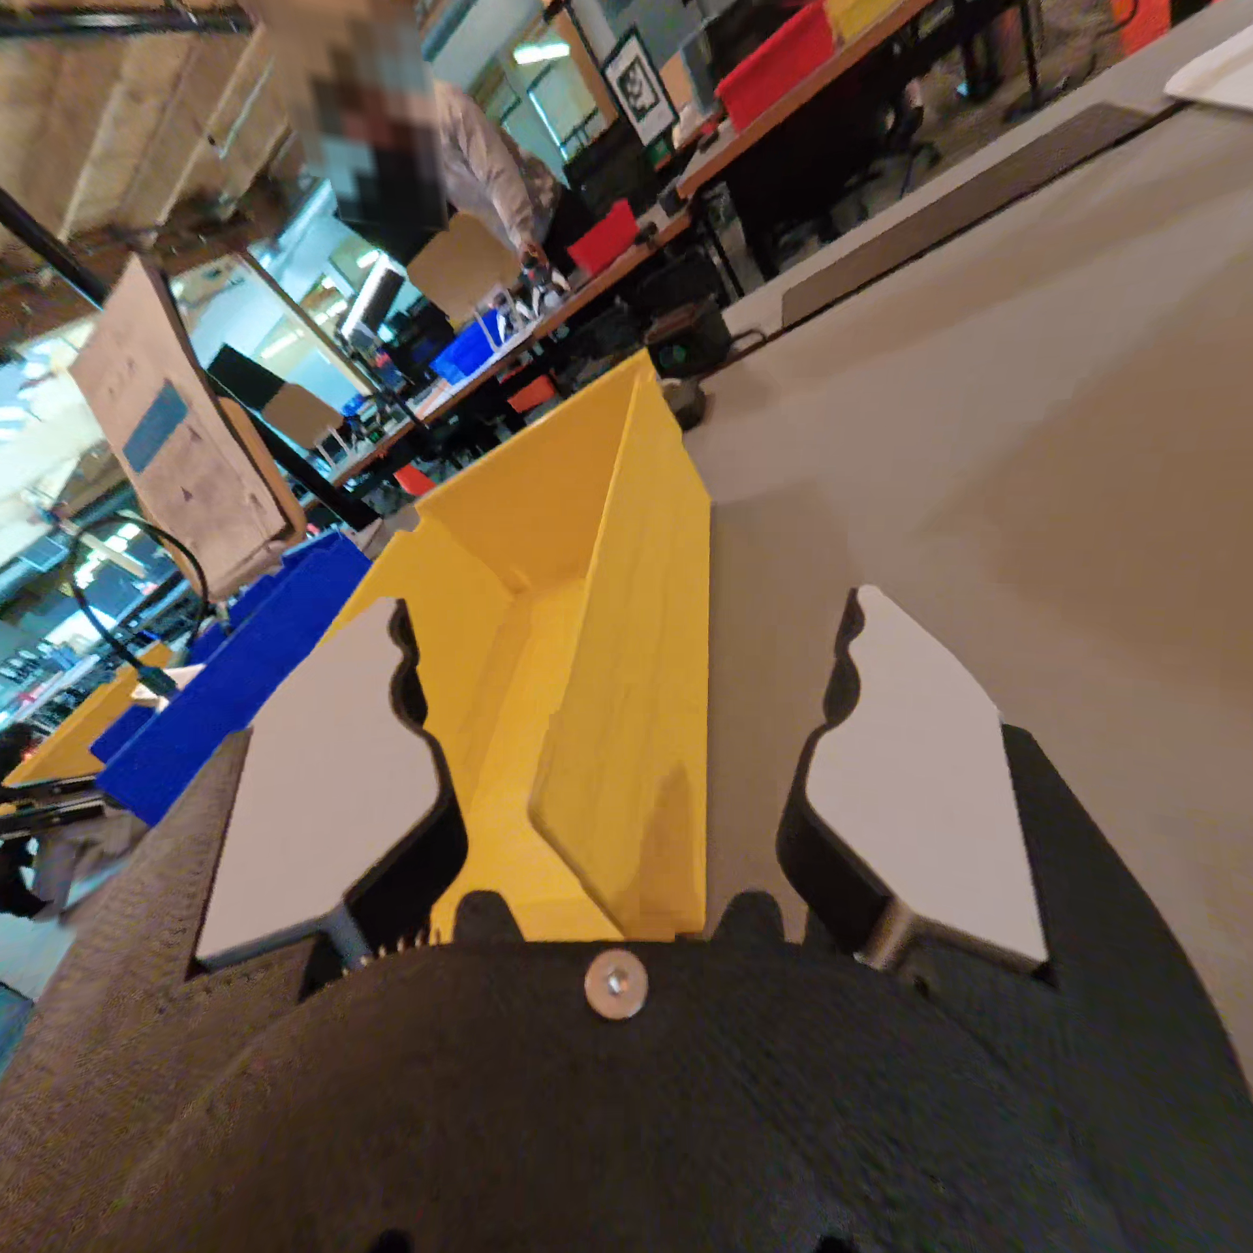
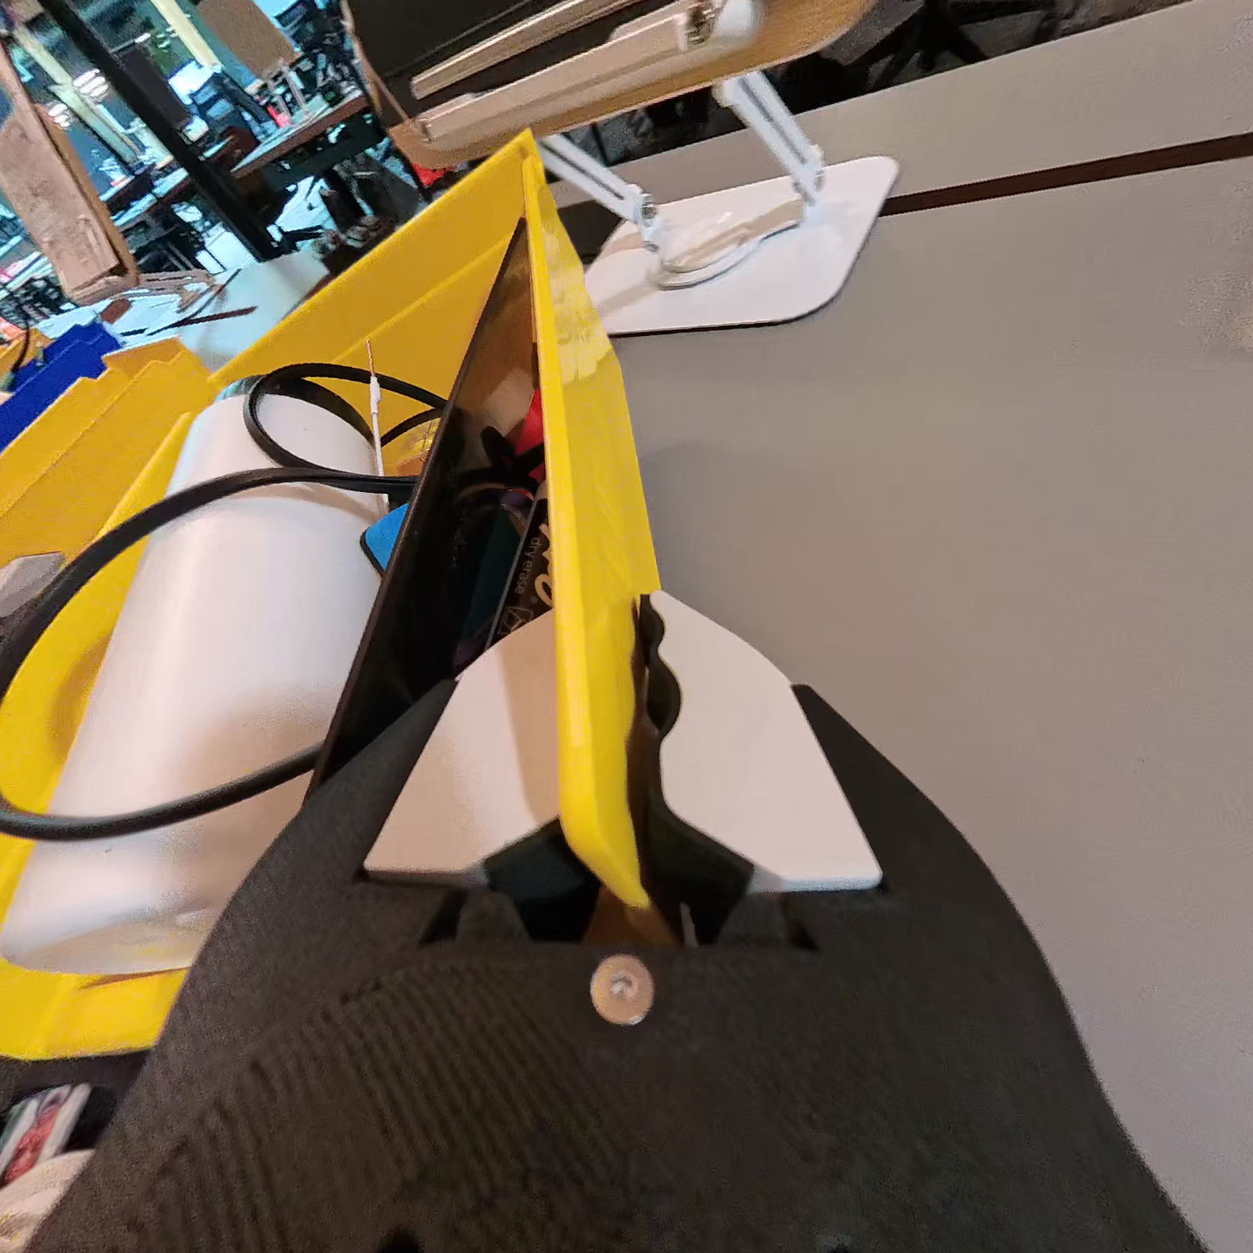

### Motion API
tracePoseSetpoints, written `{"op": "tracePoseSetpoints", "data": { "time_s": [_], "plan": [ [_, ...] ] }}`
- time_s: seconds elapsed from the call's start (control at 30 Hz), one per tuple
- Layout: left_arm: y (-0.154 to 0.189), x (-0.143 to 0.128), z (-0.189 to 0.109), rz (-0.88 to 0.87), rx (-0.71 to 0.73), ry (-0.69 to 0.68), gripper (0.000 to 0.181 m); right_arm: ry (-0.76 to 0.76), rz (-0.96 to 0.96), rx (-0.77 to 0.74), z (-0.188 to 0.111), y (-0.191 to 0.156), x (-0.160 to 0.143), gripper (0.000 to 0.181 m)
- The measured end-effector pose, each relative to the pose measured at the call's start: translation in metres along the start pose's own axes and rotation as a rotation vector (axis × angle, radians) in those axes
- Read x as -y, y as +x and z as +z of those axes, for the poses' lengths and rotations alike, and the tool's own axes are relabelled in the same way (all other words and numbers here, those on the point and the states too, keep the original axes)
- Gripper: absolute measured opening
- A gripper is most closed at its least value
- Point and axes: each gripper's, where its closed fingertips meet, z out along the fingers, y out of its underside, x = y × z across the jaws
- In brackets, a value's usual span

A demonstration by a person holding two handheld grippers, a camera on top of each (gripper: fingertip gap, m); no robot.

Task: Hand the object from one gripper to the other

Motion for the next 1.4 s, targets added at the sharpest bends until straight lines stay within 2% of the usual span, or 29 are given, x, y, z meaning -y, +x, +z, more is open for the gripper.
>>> {"op": "tracePoseSetpoints", "data": {
  "time_s": [0.1, 0.2, 0.3, 0.4, 0.57, 0.67, 0.77, 0.93, 1.03, 1.13, 1.17, 1.3, 1.4],
  "plan": [
    [-0.006, -0.030, 0.009, -0.010, -0.057, -0.099, 0.085, -0.011, 0.010, 0.045, 0.012, -0.017, -0.003, 0.009],
    [0.001, -0.046, 0.015, 0.029, -0.112, -0.155, 0.051, -0.028, 0.008, 0.070, 0.020, -0.033, -0.009, 0.009],
    [0.004, -0.049, 0.020, 0.054, -0.142, -0.149, 0.037, -0.045, -0.019, 0.080, 0.027, -0.050, -0.015, 0.009],
    [0.012, -0.051, 0.026, -0.055, -0.230, -0.158, 0.013, -0.073, -0.041, 0.090, 0.036, -0.068, -0.023, 0.009],
    [0.005, -0.038, 0.027, -0.101, -0.270, -0.131, 0.008, -0.104, -0.030, 0.125, 0.060, -0.099, -0.034, 0.009],
    [-0.010, -0.021, 0.023, -0.215, -0.295, -0.081, 0.007, -0.105, -0.028, 0.132, 0.086, -0.123, -0.035, 0.009],
    [-0.039, -0.003, 0.012, -0.363, -0.314, -0.026, 0.007, -0.113, -0.007, 0.120, 0.121, -0.151, -0.035, 0.009],
    [-0.104, 0.026, -0.013, -0.292, -0.149, 0.036, 0.007, -0.044, 0.050, 0.028, 0.186, -0.209, -0.028, 0.012],
    [-0.137, 0.042, -0.033, -0.263, -0.057, 0.069, 0.007, -0.001, 0.143, 0.066, 0.224, -0.261, -0.033, 0.026],
    [-0.158, 0.053, -0.047, -0.302, -0.009, 0.115, 0.006, -0.037, 0.169, 0.064, 0.254, -0.316, -0.055, 0.044],
    [-0.162, 0.056, -0.050, -0.318, -0.003, 0.132, 0.007, -0.061, 0.177, 0.051, 0.262, -0.330, -0.064, 0.042],
    [-0.164, 0.064, -0.056, -0.361, -0.027, 0.168, 0.007, -0.059, 0.128, 0.084, 0.276, -0.391, -0.080, 0.055],
    [-0.161, 0.068, -0.055, -0.362, -0.039, 0.168, 0.007, -0.082, 0.112, 0.135, 0.278, -0.424, -0.091, 0.065]
  ]
}}
